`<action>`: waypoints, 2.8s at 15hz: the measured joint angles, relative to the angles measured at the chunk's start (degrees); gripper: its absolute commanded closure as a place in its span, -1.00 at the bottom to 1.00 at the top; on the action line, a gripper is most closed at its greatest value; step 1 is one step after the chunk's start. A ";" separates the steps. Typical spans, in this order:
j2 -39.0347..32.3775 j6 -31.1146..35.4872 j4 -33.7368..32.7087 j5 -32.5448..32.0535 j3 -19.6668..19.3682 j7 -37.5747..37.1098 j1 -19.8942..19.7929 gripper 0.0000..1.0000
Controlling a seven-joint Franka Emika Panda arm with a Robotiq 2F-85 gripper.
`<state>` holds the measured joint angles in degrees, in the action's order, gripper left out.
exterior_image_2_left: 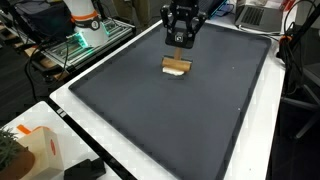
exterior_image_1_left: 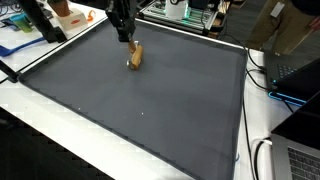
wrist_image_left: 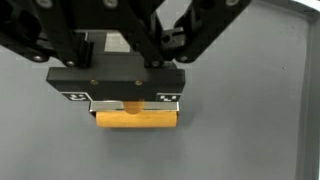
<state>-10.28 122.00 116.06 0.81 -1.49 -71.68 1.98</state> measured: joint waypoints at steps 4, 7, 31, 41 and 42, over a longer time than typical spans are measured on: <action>-1.40 -0.65 -1.89 -3.13 -2.88 4.08 -2.15 0.06; -2.01 -0.86 -1.94 -2.46 -2.98 6.76 -3.01 0.56; 5.41 -1.73 4.25 7.37 -2.74 7.94 -4.21 0.56; 3.31 6.08 6.10 8.98 -1.04 4.75 -2.34 0.56; 3.31 6.20 6.04 7.99 -1.04 3.85 -2.10 0.56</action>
<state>-6.98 128.20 122.10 8.80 -2.53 -67.83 -0.12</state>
